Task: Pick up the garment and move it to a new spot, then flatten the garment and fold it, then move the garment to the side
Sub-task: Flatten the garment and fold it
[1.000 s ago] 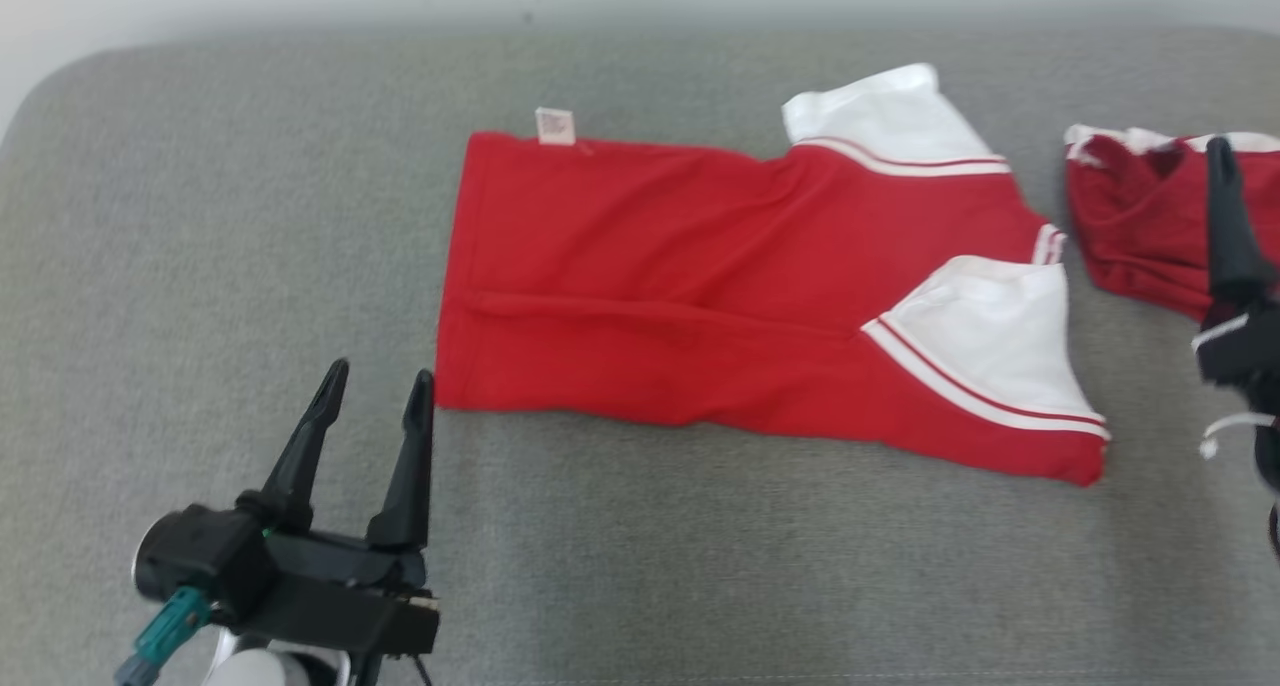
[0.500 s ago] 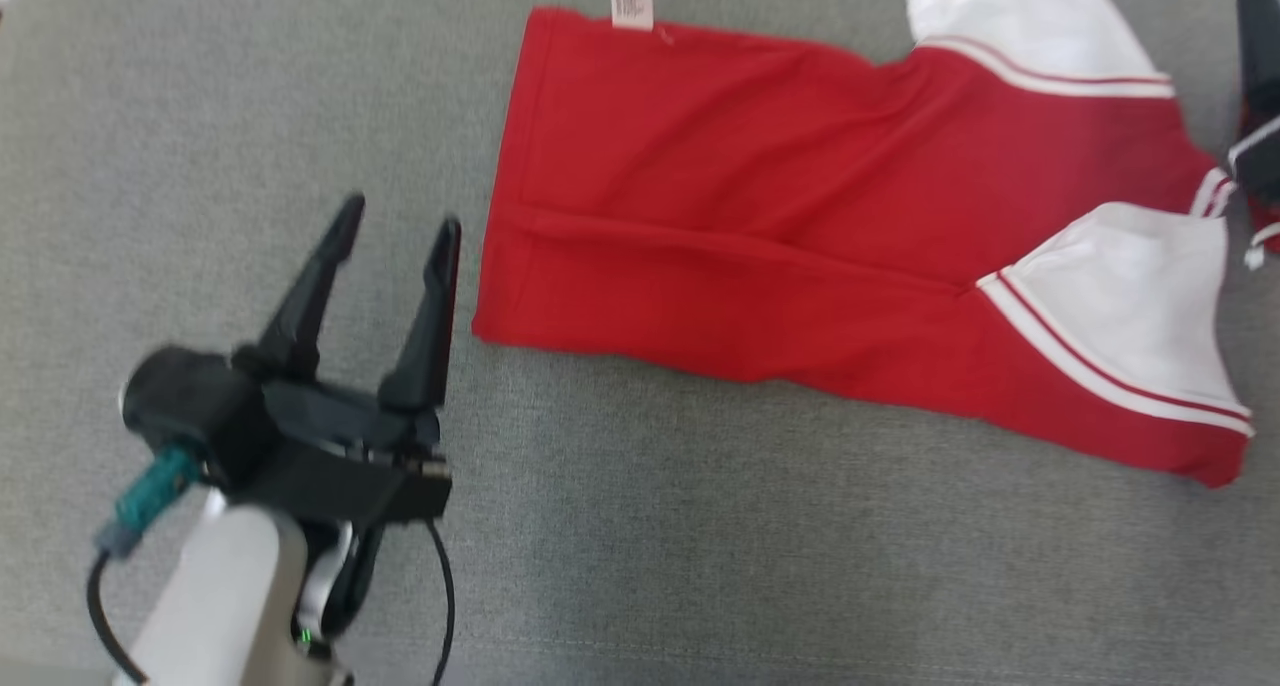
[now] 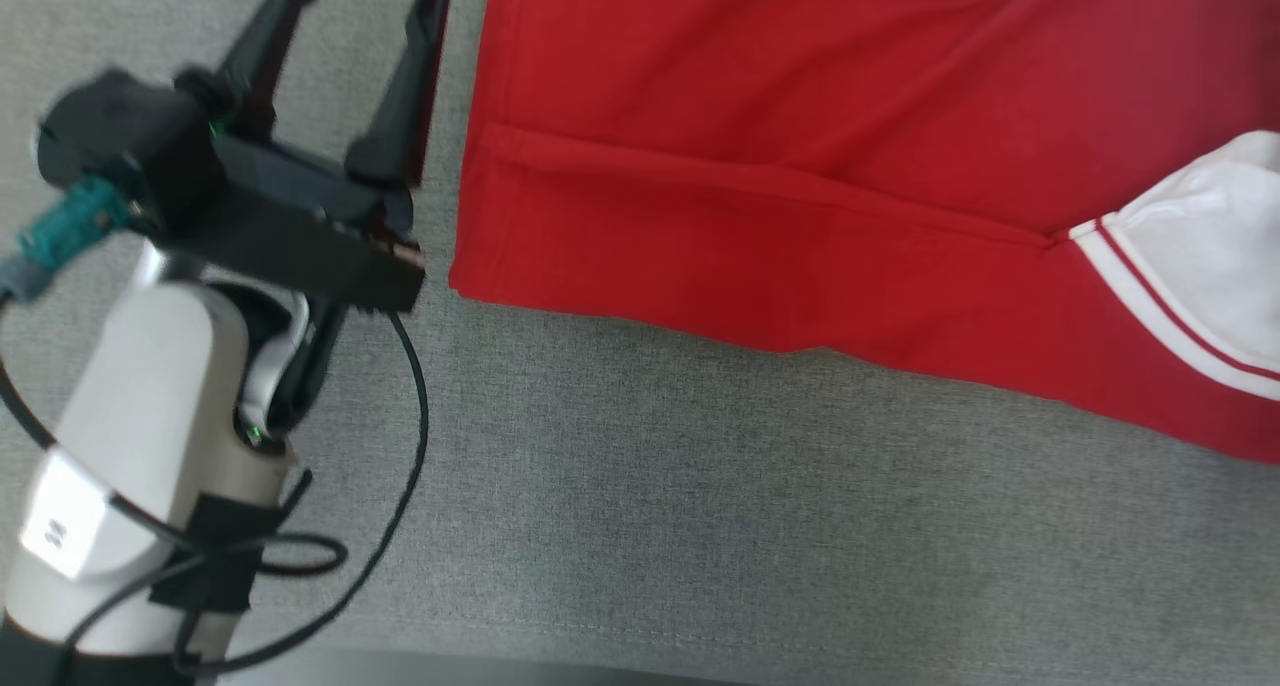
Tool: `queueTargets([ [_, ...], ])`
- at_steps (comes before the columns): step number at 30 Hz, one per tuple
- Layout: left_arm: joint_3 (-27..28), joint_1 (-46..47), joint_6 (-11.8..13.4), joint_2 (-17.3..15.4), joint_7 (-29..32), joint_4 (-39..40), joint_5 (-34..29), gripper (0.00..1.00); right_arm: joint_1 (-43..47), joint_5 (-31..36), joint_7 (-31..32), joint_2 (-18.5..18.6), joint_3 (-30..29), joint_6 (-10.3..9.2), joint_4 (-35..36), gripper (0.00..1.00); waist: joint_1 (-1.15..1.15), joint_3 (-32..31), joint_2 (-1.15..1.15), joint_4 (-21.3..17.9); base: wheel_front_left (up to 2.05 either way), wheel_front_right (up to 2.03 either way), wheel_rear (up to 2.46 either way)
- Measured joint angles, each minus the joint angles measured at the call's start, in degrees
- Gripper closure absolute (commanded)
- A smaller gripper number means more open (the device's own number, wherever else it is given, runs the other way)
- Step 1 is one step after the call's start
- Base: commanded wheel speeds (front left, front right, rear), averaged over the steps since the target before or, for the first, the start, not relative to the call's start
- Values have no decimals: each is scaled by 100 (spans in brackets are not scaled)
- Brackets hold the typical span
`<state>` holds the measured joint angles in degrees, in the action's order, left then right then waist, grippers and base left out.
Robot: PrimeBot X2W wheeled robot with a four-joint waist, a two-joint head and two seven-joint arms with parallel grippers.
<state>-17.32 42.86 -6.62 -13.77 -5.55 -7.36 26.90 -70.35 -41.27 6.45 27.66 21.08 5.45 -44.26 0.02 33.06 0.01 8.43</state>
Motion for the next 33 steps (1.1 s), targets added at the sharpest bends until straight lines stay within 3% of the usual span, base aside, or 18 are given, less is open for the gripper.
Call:
queueTargets([
  [8, -160, 742, -52, -113, 299, -344, 221, 0, -644, 3, 391, -33, 40, -42, -449, 0, 0, 463, 0, 66, 0, 0, 0],
  [14, -175, 1157, -53, -231, 443, -555, 475, 0, -1038, -11, 556, -259, 48, -47, -697, 0, 0, 724, 0, 89, 0, 0, 0],
  [26, -614, 1692, -89, -411, 604, -901, 888, 0, -1621, -14, 720, -360, 58, -48, -1201, 0, -2, 943, -1, 81, 0, 0, 0],
  [27, -665, 1697, -89, -419, 603, -939, 899, 0, -1635, -14, 746, -377, 70, -46, -1252, 7, -1, 936, -1, 80, 0, 0, 0],
  [30, -808, 1731, -89, -463, 603, -1067, 1004, 0, -1701, -33, 816, -459, 108, 12, -1396, 71, -2, 887, -1, 66, 0, 0, 0],
  [31, -811, 1764, -89, -486, 602, -1100, 1101, 0, -1702, -66, 821, -514, 114, 16, -1423, 88, -2, 876, -1, 57, 0, 0, 0],
  [32, -808, 1798, -89, -515, 602, -1115, 1201, 0, -1702, -112, 843, -565, 123, 33, -1447, 100, -2, 865, -1, 46, 0, 0, 0],
  [33, -810, 1823, -89, -546, 602, -1152, 1254, 0, -1702, -140, 844, -605, 131, 59, -1471, 100, -2, 854, -1, 35, 0, 0, 0],
])
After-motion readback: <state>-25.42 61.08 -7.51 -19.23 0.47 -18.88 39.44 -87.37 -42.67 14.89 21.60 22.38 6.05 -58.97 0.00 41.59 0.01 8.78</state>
